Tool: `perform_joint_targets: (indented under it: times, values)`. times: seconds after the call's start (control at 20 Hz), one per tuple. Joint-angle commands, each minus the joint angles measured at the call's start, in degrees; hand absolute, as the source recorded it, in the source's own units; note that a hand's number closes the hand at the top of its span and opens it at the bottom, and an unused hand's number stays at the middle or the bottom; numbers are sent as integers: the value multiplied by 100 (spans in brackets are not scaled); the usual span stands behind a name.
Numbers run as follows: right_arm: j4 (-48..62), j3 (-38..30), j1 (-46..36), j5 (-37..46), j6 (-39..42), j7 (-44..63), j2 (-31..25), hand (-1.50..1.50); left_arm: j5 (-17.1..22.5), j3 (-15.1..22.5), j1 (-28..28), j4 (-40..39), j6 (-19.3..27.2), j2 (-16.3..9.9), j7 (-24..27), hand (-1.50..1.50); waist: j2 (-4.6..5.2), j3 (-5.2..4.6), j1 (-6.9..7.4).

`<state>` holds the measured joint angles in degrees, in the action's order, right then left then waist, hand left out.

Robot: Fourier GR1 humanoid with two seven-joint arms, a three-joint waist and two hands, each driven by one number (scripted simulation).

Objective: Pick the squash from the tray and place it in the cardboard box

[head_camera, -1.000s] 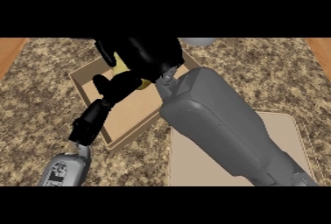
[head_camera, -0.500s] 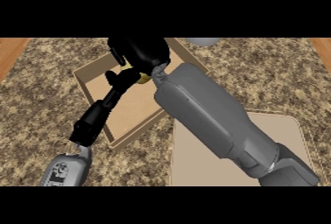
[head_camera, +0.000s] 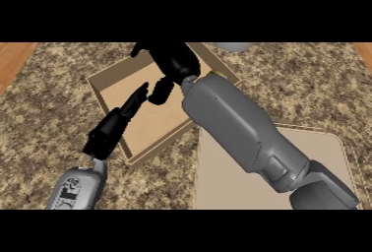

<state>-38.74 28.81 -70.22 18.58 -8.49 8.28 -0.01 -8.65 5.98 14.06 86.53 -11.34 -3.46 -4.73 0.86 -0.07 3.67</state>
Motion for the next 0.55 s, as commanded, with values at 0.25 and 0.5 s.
perform_joint_targets:
  times: [0.25, 0.5]
  values:
    - [39, -1149, 367, -1564, -917, -1344, 1, -150, -61, -19, 56, 50, 143, 94, -177, 0, 10, 13, -60]
    - [193, -2083, 349, -2372, -470, -1898, -91, -150, 57, -152, -73, 144, -51, -129, -48, 0, -22, 11, -157]
